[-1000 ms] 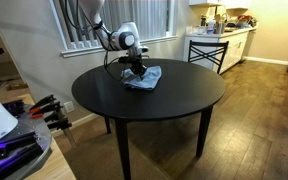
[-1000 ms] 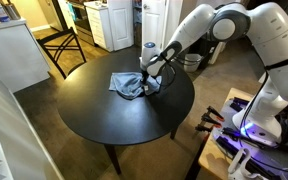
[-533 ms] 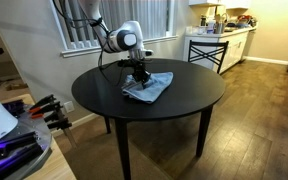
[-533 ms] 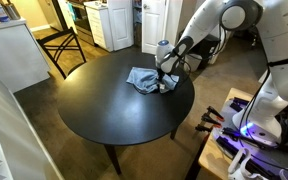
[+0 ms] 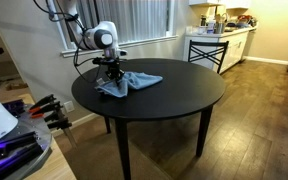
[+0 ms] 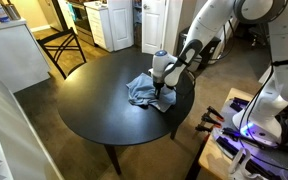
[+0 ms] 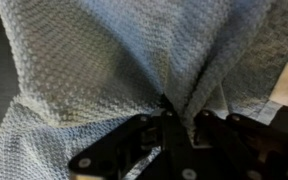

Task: Move the towel around a bit

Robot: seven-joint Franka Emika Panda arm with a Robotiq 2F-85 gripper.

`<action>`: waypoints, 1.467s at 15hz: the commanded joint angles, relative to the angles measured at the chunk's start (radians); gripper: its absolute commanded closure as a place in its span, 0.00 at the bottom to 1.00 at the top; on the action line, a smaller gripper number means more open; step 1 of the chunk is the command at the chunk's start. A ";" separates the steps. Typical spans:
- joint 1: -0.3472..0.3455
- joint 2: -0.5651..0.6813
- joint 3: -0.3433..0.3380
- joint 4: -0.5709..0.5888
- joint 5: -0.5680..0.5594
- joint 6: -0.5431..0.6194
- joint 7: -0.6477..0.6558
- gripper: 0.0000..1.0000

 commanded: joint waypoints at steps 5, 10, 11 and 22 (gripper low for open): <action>0.105 0.017 0.096 0.181 -0.065 -0.160 -0.121 0.95; 0.082 0.143 0.037 0.459 -0.078 -0.257 -0.144 0.96; 0.073 0.174 0.024 0.502 -0.075 -0.265 -0.143 0.96; 0.037 0.223 -0.238 0.483 -0.152 -0.230 0.027 0.95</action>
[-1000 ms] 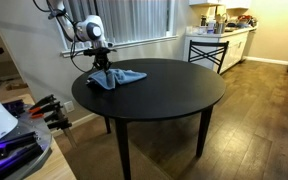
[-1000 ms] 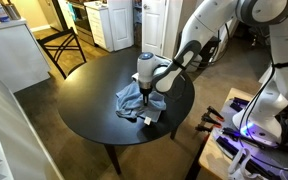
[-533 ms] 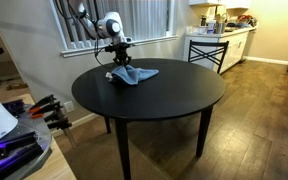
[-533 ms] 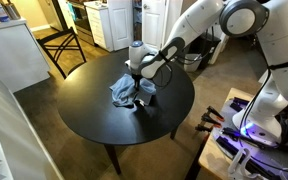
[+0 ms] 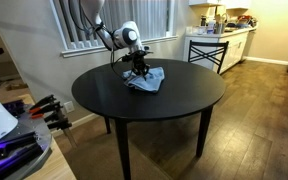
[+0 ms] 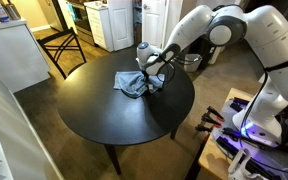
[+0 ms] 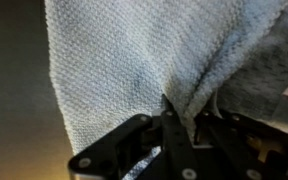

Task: Move the towel around a bit

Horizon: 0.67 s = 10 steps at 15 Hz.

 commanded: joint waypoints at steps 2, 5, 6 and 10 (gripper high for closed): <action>-0.015 -0.103 -0.089 -0.155 -0.073 0.017 0.105 0.95; -0.046 -0.143 -0.074 -0.231 -0.101 -0.022 0.028 0.95; -0.051 -0.151 -0.067 -0.251 -0.114 -0.033 0.015 0.95; -0.053 -0.185 0.007 -0.342 -0.139 0.001 -0.048 0.95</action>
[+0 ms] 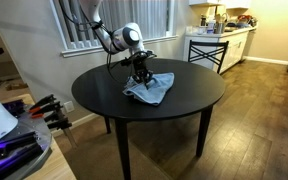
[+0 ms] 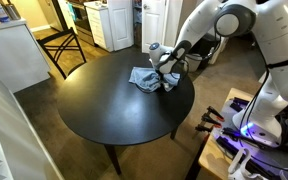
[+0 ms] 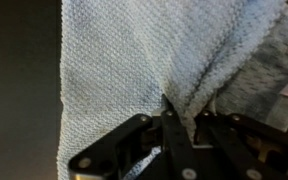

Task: Move the towel around a bit

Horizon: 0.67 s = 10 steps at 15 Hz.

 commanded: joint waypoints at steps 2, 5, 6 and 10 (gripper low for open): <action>-0.002 -0.090 0.123 -0.128 -0.029 0.014 -0.096 0.95; 0.009 -0.103 0.226 -0.127 -0.002 0.005 -0.152 0.95; 0.007 -0.097 0.263 -0.109 0.011 -0.005 -0.179 0.95; 0.043 -0.059 0.301 -0.012 0.020 -0.032 -0.151 0.96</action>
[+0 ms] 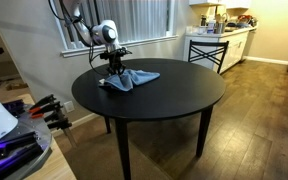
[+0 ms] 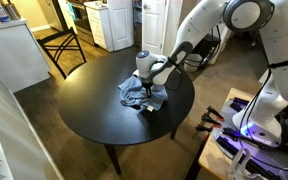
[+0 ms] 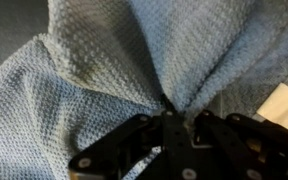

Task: Move the towel around a bit

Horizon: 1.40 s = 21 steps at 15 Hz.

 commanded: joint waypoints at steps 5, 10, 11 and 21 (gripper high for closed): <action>0.001 -0.036 -0.010 0.010 0.032 -0.003 -0.002 0.60; -0.013 -0.149 0.009 -0.101 0.053 0.047 0.006 0.29; -0.014 -0.172 0.013 -0.121 0.063 0.053 0.010 0.23; 0.020 -0.325 -0.012 -0.297 0.108 0.211 0.178 0.00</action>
